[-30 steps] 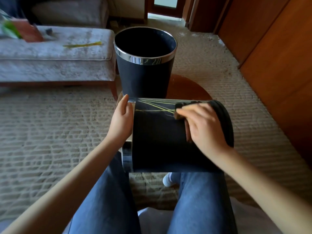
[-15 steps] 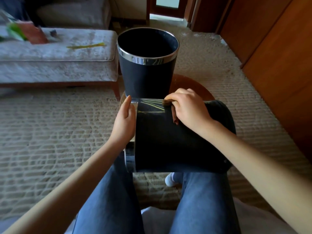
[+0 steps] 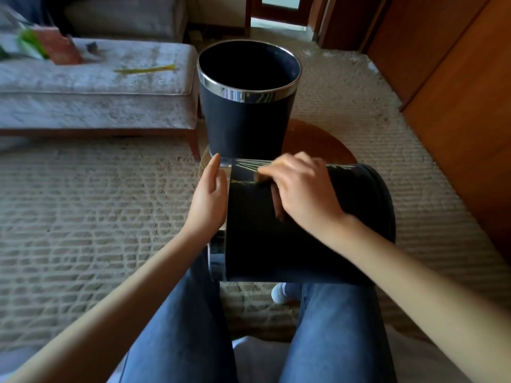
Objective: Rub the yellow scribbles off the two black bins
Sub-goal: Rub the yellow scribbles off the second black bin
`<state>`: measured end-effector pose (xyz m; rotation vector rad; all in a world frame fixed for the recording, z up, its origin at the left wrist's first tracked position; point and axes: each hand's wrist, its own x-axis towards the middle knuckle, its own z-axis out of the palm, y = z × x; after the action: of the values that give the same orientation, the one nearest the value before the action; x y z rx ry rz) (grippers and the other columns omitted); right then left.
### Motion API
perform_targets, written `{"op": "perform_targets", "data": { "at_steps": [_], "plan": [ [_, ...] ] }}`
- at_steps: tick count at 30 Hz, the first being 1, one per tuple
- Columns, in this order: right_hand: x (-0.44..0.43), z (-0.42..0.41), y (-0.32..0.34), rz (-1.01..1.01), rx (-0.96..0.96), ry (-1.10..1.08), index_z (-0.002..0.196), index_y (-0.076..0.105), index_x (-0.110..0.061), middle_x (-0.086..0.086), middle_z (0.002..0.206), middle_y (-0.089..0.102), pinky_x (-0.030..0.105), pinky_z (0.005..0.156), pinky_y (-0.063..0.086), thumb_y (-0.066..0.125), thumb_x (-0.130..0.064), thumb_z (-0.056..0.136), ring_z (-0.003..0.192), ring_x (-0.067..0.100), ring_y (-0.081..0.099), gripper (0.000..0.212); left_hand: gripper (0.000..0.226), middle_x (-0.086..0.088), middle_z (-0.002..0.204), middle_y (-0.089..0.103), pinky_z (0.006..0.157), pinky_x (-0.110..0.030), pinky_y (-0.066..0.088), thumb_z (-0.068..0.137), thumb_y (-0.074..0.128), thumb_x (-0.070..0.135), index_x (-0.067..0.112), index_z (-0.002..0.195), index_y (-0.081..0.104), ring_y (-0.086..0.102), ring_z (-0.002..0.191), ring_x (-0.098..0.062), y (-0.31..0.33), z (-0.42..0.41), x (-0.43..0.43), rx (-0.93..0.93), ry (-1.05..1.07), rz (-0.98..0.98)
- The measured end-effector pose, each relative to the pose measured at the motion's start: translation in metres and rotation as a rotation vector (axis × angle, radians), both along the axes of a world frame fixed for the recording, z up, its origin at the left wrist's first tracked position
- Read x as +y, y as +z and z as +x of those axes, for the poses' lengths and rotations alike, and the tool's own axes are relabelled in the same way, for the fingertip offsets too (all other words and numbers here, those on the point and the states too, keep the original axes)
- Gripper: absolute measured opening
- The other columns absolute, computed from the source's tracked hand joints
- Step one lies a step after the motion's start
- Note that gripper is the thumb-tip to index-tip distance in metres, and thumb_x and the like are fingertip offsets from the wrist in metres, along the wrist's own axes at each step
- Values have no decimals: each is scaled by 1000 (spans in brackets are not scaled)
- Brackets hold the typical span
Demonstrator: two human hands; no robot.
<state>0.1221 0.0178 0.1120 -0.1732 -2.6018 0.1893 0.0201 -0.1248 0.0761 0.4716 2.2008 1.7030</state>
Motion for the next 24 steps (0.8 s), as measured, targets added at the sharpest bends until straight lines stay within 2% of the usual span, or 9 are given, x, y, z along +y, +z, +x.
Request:
{"op": "perform_targets", "data": {
  "at_steps": [3,7,9,11,14,18,19,22,24],
  "plan": [
    [11,-36,11,-72,-180,-100,103,75,-18,3,97,69,42,76,44,59,4,84,90,34,58,33,47,1,156,41,121,-35,27,107,33,21,19,153,35,35,144,-11,2,-3,2,-6,-5,-5],
    [-9,-1,0,-22,-21,-11,102,76,-13,5,93,70,42,72,47,60,9,80,84,33,59,35,46,-2,153,45,120,-38,30,106,35,21,16,152,38,41,141,-14,1,-11,9,-50,16,17],
    [-23,33,-11,8,22,123,105,76,-12,5,99,71,42,78,48,55,6,87,91,30,62,33,47,-4,152,46,120,-40,30,105,35,22,16,152,38,41,141,-17,1,-15,12,-66,17,20],
    [-30,56,-20,125,13,257,110,75,-13,3,108,71,41,83,47,48,-2,99,97,26,64,31,48,-7,151,48,119,-44,31,105,35,24,18,152,37,42,141,-23,0,-16,12,-83,11,23],
    [-18,47,-16,228,24,343,111,74,-16,1,109,71,40,82,47,44,-7,103,95,25,64,32,46,-4,153,44,120,-38,27,106,34,21,15,152,37,38,143,-16,-1,-13,11,-57,18,26],
    [-10,-17,1,13,-38,152,104,75,-16,4,93,69,44,70,50,57,4,87,80,33,59,32,45,-4,156,40,121,-35,25,107,33,19,14,152,35,34,144,-14,2,-10,9,-38,13,35],
    [-8,-35,6,-30,-91,87,104,75,-17,5,92,68,46,71,51,56,3,86,81,35,58,33,46,-4,156,40,121,-36,26,107,32,21,15,153,34,35,144,-15,2,-9,8,-45,5,33],
    [-7,-72,17,-110,-288,-40,114,71,-19,5,105,65,45,84,50,52,-3,93,100,34,56,33,46,-3,156,39,121,-39,27,108,32,23,18,154,33,34,145,-16,-1,-8,6,-59,-10,47],
    [-9,-69,15,-96,-286,-37,116,71,-18,6,105,65,45,84,50,52,-1,93,98,33,55,35,46,-1,157,39,122,-37,26,108,32,25,17,153,35,33,145,-12,-1,-8,7,-72,8,57]
  ]
}}
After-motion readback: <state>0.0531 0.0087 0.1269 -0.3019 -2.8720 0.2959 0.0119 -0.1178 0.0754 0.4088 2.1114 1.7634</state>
